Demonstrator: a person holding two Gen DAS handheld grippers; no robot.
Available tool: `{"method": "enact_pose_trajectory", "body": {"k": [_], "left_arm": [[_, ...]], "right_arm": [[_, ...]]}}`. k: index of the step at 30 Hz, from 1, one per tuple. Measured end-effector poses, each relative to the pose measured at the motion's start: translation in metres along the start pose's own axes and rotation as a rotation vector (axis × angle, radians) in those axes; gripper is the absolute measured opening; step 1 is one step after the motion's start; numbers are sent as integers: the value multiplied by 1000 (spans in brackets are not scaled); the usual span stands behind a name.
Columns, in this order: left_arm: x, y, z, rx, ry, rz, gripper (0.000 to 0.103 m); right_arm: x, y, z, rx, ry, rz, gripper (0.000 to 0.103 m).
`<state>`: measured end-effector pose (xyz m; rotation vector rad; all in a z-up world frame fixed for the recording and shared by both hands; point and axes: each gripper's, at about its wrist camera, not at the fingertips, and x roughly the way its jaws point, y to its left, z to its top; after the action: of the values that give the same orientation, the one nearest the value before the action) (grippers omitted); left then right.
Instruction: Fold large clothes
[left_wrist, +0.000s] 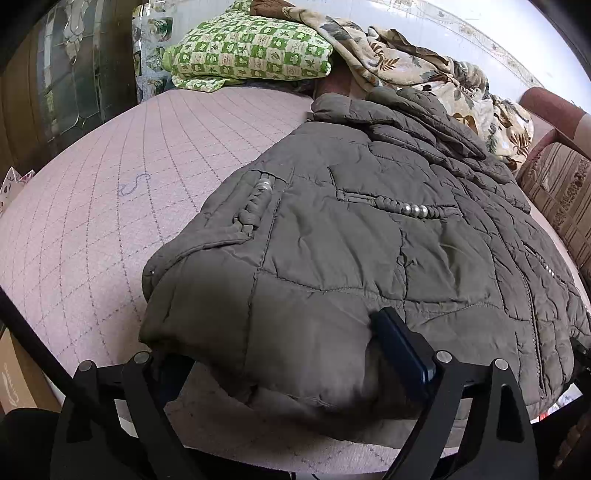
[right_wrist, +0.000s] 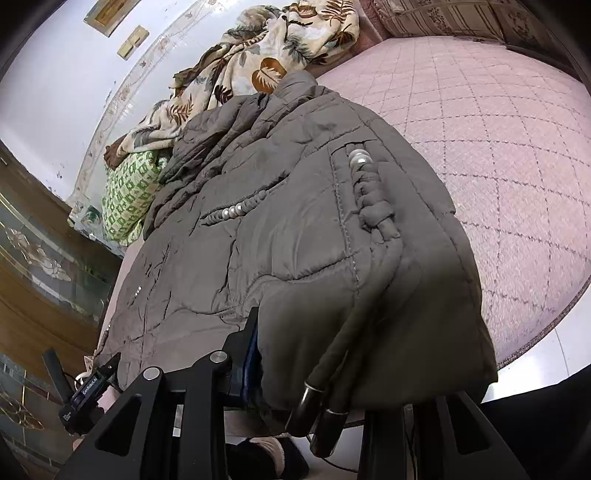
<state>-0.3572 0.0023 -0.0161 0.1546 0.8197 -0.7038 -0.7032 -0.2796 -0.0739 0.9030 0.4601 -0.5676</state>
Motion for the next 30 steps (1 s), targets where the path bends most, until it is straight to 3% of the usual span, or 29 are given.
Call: {"method": "enact_pose_trajectory", "body": {"k": [20,23,27,30], "left_arm": [[5,-6,1,38,14,41,100],[3,-7,1,52,9,34,96],[0,-14,-1,89,-11,27,81],[0,-16,-1,97,-15,28,79]], "right_arm": [[1,1,1,-1,27,0,38],[2,3,2,2,29,-5,38],[3,9,2,-34,19,-33,37],[4,9,2,-41,21,-38,37]]}}
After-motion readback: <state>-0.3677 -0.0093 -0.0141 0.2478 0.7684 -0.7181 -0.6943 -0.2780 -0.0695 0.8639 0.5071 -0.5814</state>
